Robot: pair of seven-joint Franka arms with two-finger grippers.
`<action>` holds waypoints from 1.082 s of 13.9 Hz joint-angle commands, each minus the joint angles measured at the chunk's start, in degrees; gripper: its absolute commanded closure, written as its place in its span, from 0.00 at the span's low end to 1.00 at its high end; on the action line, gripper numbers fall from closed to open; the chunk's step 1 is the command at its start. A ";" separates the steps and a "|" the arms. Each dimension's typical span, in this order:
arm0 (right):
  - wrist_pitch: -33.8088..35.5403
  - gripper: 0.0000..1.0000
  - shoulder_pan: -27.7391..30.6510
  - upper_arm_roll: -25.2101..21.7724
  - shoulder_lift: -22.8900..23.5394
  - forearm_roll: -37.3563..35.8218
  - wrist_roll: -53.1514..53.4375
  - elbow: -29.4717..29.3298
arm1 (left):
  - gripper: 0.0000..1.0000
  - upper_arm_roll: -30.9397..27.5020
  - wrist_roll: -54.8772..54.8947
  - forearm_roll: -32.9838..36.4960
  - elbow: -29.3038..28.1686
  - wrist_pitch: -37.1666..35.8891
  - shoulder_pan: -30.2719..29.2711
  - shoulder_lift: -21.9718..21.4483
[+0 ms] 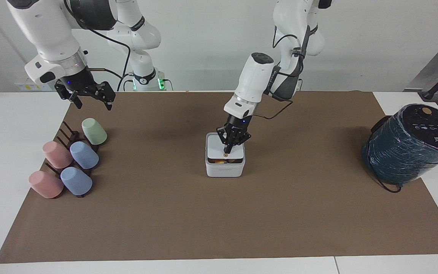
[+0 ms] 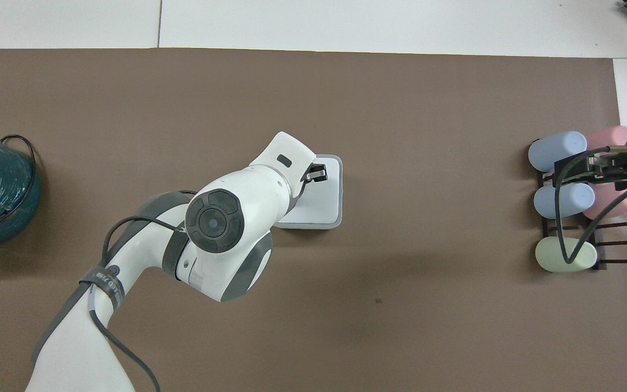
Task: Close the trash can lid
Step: 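Push the bin's lid down over the opening with the left gripper, then press the lid flat onto the bin with the left gripper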
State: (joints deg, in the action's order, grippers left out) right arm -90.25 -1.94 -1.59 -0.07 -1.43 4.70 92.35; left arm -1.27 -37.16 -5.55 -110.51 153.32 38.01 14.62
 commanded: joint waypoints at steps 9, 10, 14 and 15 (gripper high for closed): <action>0.61 0.00 0.44 0.19 0.24 0.55 -1.62 -0.41 | 0.91 -0.31 1.74 -0.34 2.31 1.73 -0.12 5.33; 0.61 0.00 0.44 0.19 0.24 0.55 -1.62 -0.41 | 0.91 -0.31 1.65 -0.25 3.37 0.50 -0.30 5.33; 0.61 0.00 0.36 0.19 0.24 0.55 -1.62 -0.33 | 0.91 -0.83 4.01 0.10 13.89 -16.60 -3.98 5.16; 0.61 0.00 0.36 0.19 0.24 0.55 -1.62 -0.41 | 0.91 -0.92 4.89 0.02 16.36 -20.56 -4.25 4.98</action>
State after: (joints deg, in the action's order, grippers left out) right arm -90.25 -1.94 -1.59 -0.07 -1.43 4.70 92.35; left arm -2.16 -34.60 -5.54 -100.68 140.21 35.20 18.18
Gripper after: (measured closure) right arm 0.000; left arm 0.912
